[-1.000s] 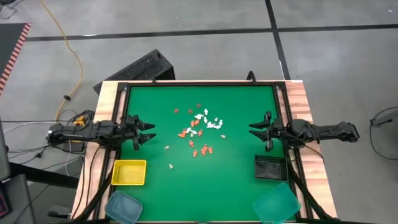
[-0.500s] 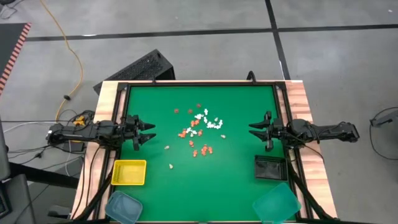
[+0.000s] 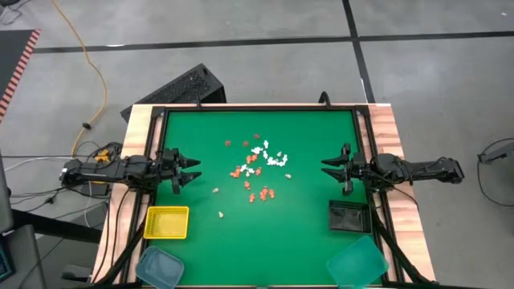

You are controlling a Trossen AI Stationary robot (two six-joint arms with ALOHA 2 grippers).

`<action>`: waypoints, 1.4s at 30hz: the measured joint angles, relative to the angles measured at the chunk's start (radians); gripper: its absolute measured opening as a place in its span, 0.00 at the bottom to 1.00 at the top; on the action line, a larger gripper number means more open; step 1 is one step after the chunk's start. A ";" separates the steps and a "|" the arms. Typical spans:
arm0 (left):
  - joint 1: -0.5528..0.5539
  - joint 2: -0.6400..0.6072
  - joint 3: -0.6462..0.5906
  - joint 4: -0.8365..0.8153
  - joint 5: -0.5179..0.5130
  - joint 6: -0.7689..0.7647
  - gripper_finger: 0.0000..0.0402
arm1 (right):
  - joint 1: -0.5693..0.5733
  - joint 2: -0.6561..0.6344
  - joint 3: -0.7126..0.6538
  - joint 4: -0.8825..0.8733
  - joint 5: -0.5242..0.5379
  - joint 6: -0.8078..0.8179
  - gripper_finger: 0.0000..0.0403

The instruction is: Sort Halloween decoration

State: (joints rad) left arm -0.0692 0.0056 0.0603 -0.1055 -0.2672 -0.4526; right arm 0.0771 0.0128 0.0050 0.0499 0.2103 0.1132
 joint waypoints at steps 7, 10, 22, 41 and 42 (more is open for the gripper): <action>0.000 0.000 0.000 0.001 0.000 0.000 0.65 | -0.001 0.000 0.000 0.000 0.001 0.000 0.34; 0.000 0.000 0.000 0.003 -0.001 0.000 0.65 | -0.008 0.000 0.000 0.001 0.011 0.000 0.34; 0.000 0.000 0.000 0.005 -0.002 -0.242 0.65 | -0.008 0.000 0.000 0.002 0.013 0.107 0.34; 0.000 0.003 -0.002 0.027 -0.063 -0.390 0.65 | -0.019 0.000 0.000 0.025 0.028 0.419 0.34; 0.000 0.003 -0.002 0.026 -0.074 -0.384 0.65 | -0.023 0.000 0.000 0.044 0.032 0.437 0.34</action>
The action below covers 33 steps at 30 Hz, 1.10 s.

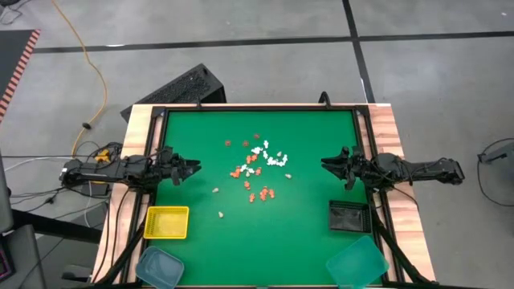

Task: Sort Halloween decoration
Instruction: Put the skull model into the green bin

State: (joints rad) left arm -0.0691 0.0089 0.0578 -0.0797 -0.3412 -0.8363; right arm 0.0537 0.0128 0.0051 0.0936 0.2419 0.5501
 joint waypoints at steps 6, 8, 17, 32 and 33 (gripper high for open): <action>0.002 0.006 -0.002 0.085 -0.163 -0.099 0.65 | -0.030 -0.001 0.010 0.216 0.045 -0.025 0.34; 0.002 0.005 0.008 0.156 -0.145 -0.109 0.65 | -0.039 0.001 0.042 0.232 0.054 -0.066 0.34; 0.001 0.135 0.247 0.208 -0.059 0.056 0.65 | -0.057 0.095 0.303 0.043 0.103 -0.242 0.34; 0.001 0.493 0.772 -0.502 -0.061 0.078 0.65 | -0.058 0.920 0.803 -0.615 -0.032 -0.207 0.38; 0.001 0.497 0.783 -0.519 -0.061 0.083 0.65 | -0.051 0.968 0.809 -0.613 -0.049 -0.226 0.40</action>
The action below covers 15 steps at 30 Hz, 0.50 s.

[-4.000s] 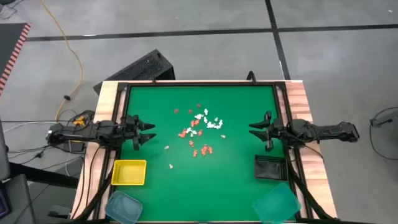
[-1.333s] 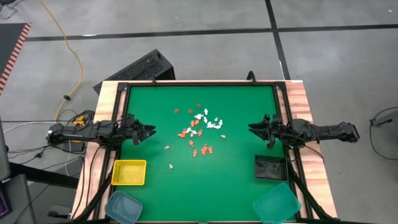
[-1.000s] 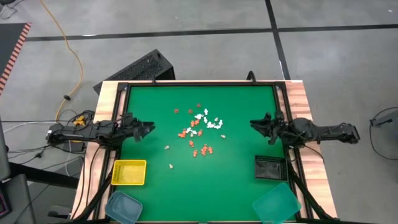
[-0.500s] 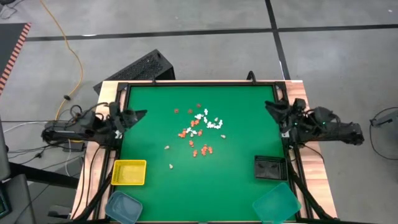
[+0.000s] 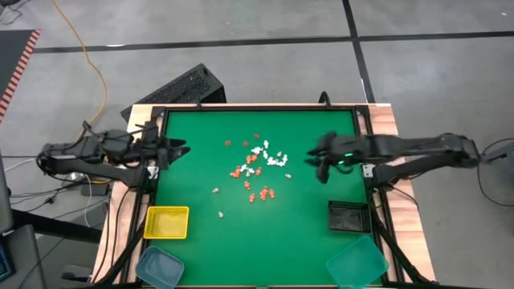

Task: Sort Halloween decoration
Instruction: Put the skull model into the green bin

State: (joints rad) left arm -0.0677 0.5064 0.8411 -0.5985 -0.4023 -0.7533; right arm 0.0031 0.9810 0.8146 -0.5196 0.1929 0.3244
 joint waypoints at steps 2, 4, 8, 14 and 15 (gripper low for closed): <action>0.000 0.003 0.008 -0.014 0.000 0.001 0.65 | 0.019 0.090 0.000 0.020 -0.010 -0.035 0.43; 0.000 0.003 0.008 -0.028 0.000 0.002 0.65 | 0.037 0.175 -0.003 0.033 -0.012 -0.063 0.48; 0.000 0.003 0.008 -0.073 0.021 0.000 0.65 | 0.049 0.320 0.002 0.100 -0.012 -0.068 0.58; 0.000 0.004 0.008 -0.104 0.029 0.001 0.65 | 0.039 0.477 0.002 0.177 -0.008 -0.072 0.62; 0.000 0.003 0.008 -0.104 0.028 0.001 0.65 | 0.034 0.502 0.002 0.177 0.001 -0.072 0.62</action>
State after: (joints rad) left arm -0.0677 0.5098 0.8490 -0.7024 -0.3746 -0.7521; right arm 0.0375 1.4835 0.8163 -0.3426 0.1936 0.2520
